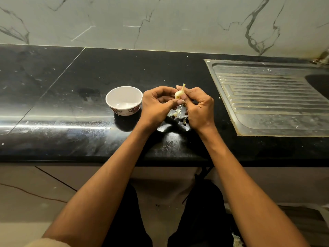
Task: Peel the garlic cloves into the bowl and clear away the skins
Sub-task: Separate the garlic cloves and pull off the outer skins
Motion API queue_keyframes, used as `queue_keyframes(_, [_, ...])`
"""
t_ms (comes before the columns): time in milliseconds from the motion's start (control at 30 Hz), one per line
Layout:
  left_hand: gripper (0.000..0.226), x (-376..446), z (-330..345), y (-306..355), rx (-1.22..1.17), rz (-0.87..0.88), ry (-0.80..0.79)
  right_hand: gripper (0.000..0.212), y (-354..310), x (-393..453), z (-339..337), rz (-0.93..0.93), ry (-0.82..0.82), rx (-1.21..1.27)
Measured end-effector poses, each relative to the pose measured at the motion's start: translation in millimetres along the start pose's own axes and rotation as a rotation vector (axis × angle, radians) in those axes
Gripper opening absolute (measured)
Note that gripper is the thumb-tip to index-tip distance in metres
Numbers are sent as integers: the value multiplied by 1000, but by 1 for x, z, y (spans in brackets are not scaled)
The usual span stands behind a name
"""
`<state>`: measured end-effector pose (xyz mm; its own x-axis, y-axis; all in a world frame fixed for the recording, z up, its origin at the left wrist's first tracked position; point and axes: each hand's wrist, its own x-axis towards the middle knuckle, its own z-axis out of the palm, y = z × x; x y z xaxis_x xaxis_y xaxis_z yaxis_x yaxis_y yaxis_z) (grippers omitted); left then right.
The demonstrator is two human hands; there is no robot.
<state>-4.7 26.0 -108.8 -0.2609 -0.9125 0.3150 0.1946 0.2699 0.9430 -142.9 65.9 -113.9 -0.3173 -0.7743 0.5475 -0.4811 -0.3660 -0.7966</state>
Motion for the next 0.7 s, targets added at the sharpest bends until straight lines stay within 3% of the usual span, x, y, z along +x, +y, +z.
queue_keyframes(333, [15, 5, -2, -4, 28, -54, 6, 19, 0, 1, 0, -6, 55, -67])
queue_keyframes(533, [18, 8, 1, -3, 96, -68, 111, 11, 0, 0, 4, 4, 70, -88])
queue_keyframes(700, [20, 7, 1, -6, 113, -67, 36, 11, -1, 0, 4, -17, 131, -105])
